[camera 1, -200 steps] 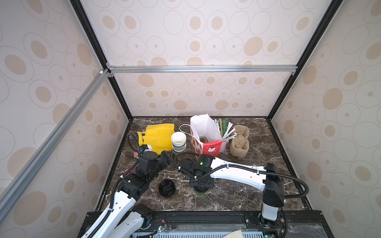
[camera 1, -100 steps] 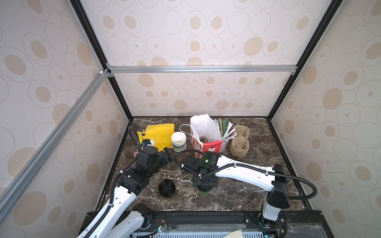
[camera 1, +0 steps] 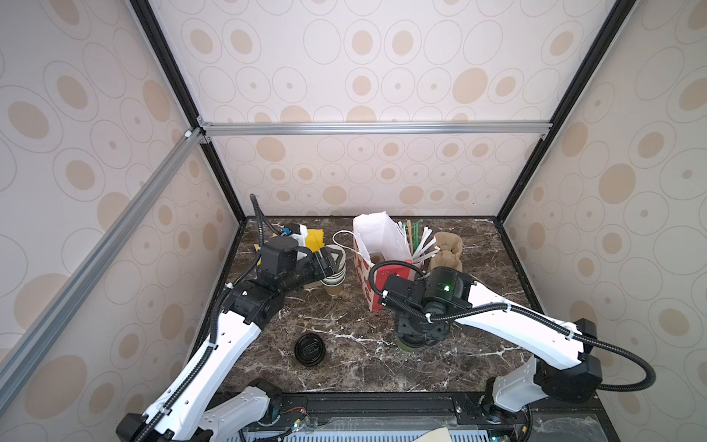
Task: Pack a coffee takeout order
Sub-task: Pick up the coffee cup from the bottom-center of the table, then move the takeout bag to the center of the table.
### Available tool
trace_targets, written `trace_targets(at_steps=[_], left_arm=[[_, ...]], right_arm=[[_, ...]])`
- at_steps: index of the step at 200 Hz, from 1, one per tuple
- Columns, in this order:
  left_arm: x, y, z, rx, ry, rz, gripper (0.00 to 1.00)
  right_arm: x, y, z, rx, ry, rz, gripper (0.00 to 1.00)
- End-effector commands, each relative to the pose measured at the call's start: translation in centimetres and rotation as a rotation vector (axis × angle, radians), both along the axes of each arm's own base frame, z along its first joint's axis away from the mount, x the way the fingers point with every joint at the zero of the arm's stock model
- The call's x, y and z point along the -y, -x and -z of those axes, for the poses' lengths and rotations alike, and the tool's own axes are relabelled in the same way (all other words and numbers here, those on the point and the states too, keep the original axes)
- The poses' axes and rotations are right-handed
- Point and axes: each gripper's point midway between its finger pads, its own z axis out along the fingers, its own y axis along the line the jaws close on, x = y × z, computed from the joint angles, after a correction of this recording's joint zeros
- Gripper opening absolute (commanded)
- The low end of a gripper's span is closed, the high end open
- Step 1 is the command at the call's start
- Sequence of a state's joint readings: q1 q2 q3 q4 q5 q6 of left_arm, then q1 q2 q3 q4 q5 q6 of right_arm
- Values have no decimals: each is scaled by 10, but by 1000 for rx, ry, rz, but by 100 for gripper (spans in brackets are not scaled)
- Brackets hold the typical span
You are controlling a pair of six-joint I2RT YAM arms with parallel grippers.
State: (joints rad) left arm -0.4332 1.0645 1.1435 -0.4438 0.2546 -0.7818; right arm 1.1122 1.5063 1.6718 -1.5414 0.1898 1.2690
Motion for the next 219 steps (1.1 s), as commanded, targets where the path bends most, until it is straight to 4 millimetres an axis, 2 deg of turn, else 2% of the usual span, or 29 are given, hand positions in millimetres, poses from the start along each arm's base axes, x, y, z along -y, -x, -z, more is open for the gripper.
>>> trace_targets(at_steps=[1, 12, 48, 83, 119, 140, 160, 219], left_arm=[[23, -10, -35, 54, 119, 82, 80], [28, -18, -33, 28, 138, 79, 79], [41, -44, -9, -100, 146, 53, 68], [47, -65, 10, -160, 63, 48, 59], [51, -83, 14, -161, 22, 45, 51], [53, -90, 22, -183, -14, 44, 43], [55, -95, 30, -199, -38, 44, 39], [66, -96, 42, -229, -49, 73, 25]], right_arm=[[31, -1, -6, -2, 69, 13, 71], [37, -3, -10, -2, 68, 14, 70], [50, -10, -26, 24, 49, 16, 70], [55, -19, -37, 51, 27, 12, 69], [59, -25, -43, 67, 19, 8, 70], [62, -27, -48, 84, 16, 11, 70], [67, -30, -53, 102, 14, 20, 70], [80, -36, -67, 141, 13, 41, 70]])
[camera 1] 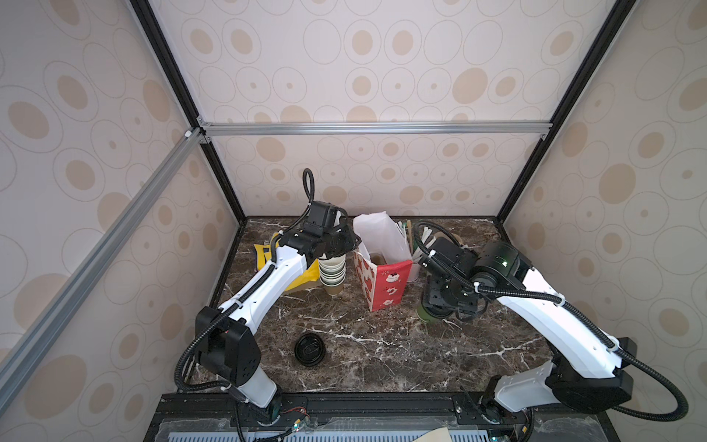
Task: Pack a coffee takeout order
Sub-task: Move the takeout bag to the center of the table.
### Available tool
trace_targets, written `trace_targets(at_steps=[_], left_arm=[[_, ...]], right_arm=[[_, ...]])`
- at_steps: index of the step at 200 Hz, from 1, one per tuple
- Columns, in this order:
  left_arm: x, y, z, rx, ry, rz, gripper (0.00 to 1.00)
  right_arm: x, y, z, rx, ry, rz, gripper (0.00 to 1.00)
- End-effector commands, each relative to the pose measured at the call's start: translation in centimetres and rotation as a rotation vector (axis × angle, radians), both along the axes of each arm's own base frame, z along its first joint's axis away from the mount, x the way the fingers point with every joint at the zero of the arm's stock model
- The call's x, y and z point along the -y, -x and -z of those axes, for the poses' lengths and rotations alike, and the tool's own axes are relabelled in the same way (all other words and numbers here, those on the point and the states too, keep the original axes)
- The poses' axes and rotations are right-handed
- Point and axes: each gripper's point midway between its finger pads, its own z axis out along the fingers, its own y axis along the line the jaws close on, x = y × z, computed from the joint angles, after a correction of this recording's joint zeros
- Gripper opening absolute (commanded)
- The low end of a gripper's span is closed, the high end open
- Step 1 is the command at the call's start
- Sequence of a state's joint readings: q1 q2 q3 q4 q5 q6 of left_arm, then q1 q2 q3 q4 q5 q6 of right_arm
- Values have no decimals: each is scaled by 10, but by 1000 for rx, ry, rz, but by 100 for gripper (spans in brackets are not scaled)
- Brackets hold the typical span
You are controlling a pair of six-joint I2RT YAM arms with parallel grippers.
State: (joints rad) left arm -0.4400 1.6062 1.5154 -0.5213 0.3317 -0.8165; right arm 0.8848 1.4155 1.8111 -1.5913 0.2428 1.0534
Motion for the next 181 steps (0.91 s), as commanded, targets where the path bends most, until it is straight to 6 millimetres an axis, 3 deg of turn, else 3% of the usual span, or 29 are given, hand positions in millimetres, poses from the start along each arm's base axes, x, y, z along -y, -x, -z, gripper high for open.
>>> trace_targets(at_steps=[1, 83, 181], left_arm=[[4, -1, -15, 30, -1, 21, 25], [14, 7, -14, 12, 35, 71, 1], [27, 52, -23, -18, 102, 104, 0]], right_arm=[[29, 10, -9, -10, 75, 16, 70], [43, 12, -30, 21, 63, 10, 69], [38, 29, -43, 13, -20, -111, 67]])
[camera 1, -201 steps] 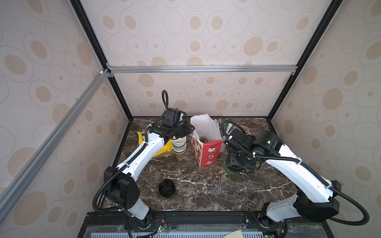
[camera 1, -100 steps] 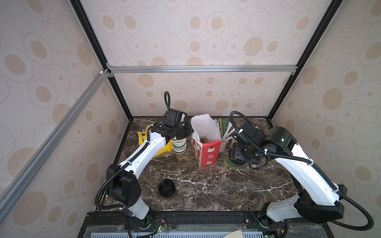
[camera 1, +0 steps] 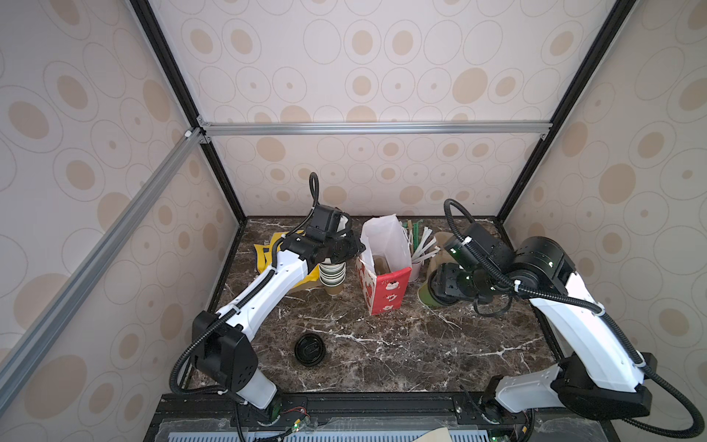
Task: Pack a coffee takeout order
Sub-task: Move the takeout bag to the center of the table, then place the coffee cup in the cup tray.
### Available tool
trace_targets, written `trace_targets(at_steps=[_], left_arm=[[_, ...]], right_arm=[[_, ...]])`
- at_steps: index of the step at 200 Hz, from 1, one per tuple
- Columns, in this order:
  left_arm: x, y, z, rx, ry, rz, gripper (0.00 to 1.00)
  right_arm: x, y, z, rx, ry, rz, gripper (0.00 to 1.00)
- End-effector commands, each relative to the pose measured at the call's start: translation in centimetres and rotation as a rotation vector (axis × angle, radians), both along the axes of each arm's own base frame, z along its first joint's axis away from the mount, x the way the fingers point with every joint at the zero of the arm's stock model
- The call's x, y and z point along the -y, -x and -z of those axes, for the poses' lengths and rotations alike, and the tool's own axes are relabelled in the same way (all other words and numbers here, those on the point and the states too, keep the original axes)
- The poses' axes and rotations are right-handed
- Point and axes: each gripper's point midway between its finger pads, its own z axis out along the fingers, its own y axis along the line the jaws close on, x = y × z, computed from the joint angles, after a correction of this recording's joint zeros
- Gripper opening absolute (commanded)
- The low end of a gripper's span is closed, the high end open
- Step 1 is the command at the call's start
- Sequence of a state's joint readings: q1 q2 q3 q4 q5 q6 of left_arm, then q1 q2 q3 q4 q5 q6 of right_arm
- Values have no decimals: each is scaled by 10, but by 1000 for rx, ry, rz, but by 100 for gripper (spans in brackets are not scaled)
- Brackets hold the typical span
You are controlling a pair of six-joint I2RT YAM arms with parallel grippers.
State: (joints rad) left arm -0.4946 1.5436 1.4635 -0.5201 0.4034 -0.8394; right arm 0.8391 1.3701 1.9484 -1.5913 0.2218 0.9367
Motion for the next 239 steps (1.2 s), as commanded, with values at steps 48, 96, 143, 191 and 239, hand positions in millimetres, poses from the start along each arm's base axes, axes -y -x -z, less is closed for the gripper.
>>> trace_targets(at_steps=[48, 96, 143, 191, 239], left_arm=[[11, 41, -14, -13, 73, 18, 0], [11, 59, -13, -15, 83, 7, 0], [8, 69, -15, -8, 100, -10, 0], [1, 70, -12, 8, 97, -52, 0], [-3, 66, -9, 22, 111, -86, 0]], right_arm=[[24, 43, -12, -82, -1, -101, 68], [11, 49, -24, -88, -69, -176, 67], [-12, 40, -38, -61, -125, -240, 67], [-39, 19, -38, -60, -111, -281, 66], [-46, -16, -19, -61, 48, -247, 65]])
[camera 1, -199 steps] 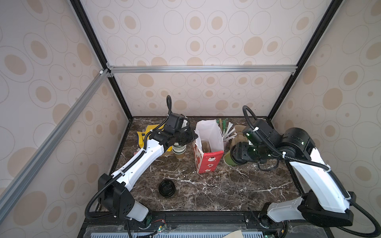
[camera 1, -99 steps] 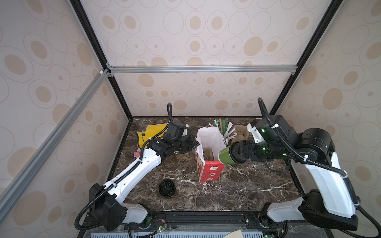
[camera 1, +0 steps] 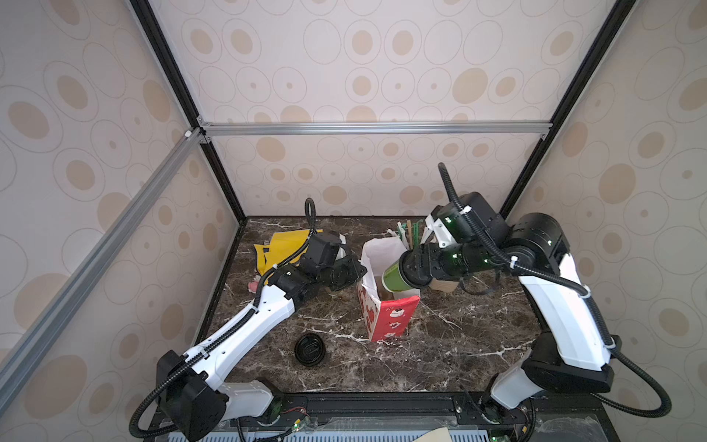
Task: Pack a coffee takeout order
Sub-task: Place the coffee cup in the cup tray.
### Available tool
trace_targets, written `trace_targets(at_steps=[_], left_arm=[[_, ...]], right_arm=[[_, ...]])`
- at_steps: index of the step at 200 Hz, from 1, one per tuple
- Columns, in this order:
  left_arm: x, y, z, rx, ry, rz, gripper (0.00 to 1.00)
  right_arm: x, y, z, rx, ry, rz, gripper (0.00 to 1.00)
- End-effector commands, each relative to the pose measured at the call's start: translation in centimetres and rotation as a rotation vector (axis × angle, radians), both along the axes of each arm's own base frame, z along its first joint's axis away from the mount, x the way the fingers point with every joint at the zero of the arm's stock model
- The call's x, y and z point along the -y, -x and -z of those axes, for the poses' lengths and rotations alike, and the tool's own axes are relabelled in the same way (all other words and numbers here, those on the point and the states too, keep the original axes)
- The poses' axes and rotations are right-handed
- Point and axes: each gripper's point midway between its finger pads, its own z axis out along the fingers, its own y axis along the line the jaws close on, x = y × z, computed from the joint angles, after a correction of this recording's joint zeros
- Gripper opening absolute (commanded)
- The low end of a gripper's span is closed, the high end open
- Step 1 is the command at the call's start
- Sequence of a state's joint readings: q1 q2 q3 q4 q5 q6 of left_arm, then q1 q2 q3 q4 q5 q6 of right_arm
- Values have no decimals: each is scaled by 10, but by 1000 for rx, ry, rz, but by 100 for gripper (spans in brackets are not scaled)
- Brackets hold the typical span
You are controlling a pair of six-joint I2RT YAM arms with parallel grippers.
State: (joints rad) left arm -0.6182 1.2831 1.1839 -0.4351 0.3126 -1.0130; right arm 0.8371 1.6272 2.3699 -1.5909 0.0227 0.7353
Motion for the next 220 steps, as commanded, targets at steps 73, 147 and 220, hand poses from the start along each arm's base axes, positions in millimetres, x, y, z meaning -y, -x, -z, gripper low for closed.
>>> trace_targets(at_steps=[73, 147, 220], left_arm=[[-7, -6, -11, 61, 35, -72, 0], [-11, -3, -8, 53, 31, -81, 0], [-20, -1, -8, 56, 16, -107, 0]], right_arm=[[7, -20, 88, -191, 392, 11, 65], [-18, -32, 136, -309, 452, -21, 67], [-26, -37, 169, -345, 449, -27, 67]])
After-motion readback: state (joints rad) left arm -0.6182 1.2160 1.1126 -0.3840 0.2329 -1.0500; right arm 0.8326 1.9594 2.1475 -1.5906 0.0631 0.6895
